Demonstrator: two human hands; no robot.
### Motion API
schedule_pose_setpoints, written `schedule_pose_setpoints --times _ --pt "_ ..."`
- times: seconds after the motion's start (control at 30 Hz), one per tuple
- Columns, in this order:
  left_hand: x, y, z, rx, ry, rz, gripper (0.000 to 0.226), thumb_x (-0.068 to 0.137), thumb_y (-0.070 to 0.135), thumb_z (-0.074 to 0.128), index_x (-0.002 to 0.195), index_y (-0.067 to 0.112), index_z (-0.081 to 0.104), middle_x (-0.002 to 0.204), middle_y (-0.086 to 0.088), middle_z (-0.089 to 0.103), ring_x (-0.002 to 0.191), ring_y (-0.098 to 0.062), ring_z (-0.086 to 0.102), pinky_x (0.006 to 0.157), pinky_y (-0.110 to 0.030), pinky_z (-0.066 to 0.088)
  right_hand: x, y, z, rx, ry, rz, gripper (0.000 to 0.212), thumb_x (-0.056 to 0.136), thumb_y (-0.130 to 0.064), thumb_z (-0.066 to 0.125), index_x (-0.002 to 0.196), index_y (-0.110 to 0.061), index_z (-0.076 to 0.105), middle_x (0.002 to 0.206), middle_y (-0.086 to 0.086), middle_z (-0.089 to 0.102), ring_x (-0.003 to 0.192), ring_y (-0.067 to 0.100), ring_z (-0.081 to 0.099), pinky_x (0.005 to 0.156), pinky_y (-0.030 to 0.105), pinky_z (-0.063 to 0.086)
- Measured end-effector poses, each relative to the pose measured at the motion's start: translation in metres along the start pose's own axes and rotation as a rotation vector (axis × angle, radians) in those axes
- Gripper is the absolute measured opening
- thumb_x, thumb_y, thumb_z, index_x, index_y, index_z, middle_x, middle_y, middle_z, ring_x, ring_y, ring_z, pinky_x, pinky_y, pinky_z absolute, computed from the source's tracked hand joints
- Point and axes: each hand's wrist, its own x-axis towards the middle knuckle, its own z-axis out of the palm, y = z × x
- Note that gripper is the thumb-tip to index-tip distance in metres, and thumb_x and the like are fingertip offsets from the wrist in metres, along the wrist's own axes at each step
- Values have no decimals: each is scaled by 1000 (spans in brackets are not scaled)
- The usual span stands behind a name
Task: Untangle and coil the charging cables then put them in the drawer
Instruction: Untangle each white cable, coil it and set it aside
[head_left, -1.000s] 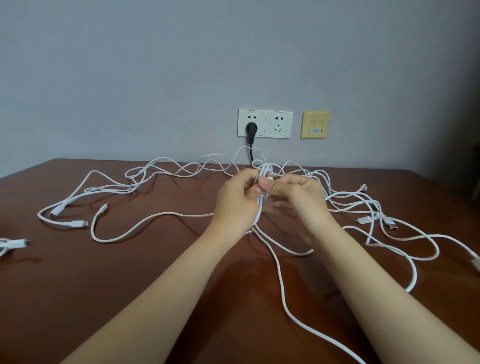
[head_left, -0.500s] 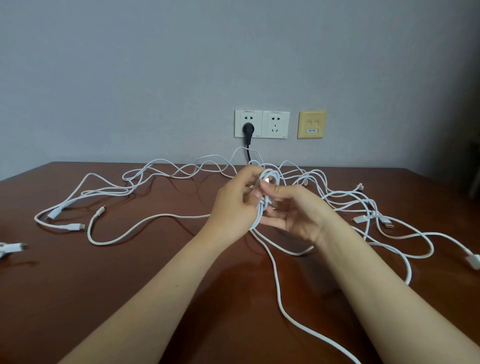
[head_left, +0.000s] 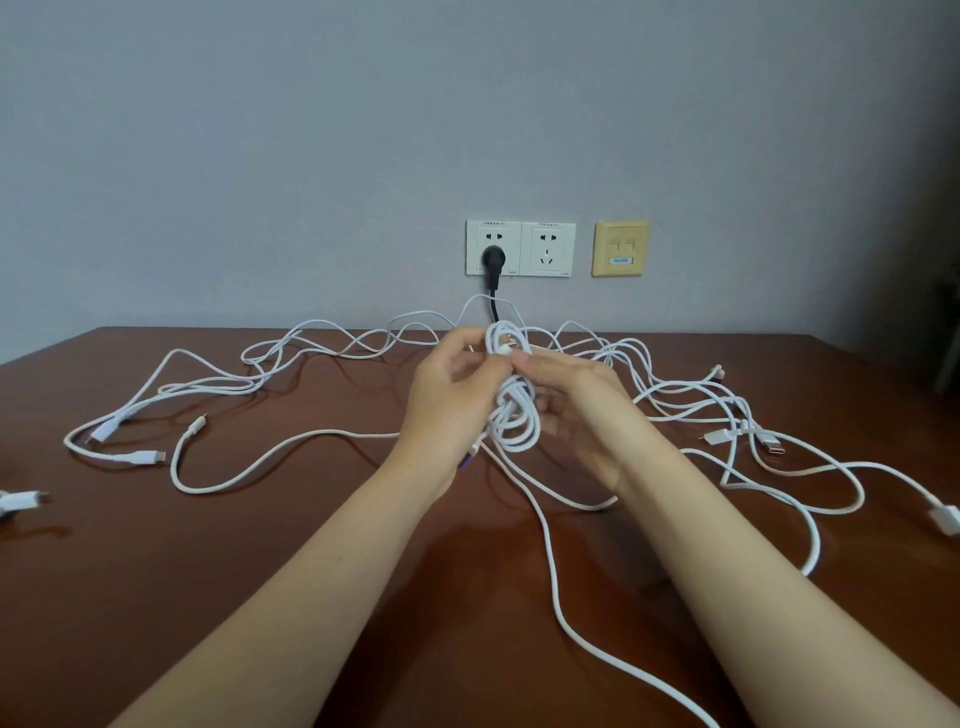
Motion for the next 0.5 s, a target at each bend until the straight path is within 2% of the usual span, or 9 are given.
schedule_pose_setpoints --times 0.07,0.17,0.23,0.3,0.4,0.5 --pt "2 1 -2 -32 12 -26 23 87 7 55 79 27 63 74 5 66 72 -17 65 73 -37 54 0 1 2 -30 -7 -44 17 87 -6 58 99 3 66 87 20 64 74 24 58 65 27 56" --pt "2 2 -4 -46 5 -17 25 90 7 52 81 28 62 67 10 65 64 -8 64 61 -25 52 1 6 7 -205 102 -180 12 87 -8 61 95 -5 69 89 18 70 78 24 66 82 37 54" --pt "2 1 -3 -35 -3 9 26 90 7 52 84 30 62 65 12 66 64 -6 64 64 -25 53 0 6 10 -204 143 -220 10 87 -10 62 93 -8 70 91 24 69 81 28 66 86 44 53" --pt "2 1 -1 -41 -8 43 26 90 7 53 86 31 62 67 10 68 67 -8 64 72 -28 53 -2 4 10 -148 160 -222 10 86 -11 63 92 -7 70 95 29 67 81 28 65 86 46 52" --pt "2 1 -1 -18 11 115 31 91 6 54 88 36 62 67 12 67 70 -11 63 75 -30 52 -3 2 12 -73 169 -202 12 86 -9 63 93 -2 70 88 21 69 77 25 65 83 43 54" --pt "3 0 -4 78 23 215 38 90 6 55 88 44 61 68 20 67 69 -3 63 77 -28 54 -2 1 13 -21 186 -184 10 85 -7 63 91 -1 69 84 16 68 77 24 63 81 40 53"
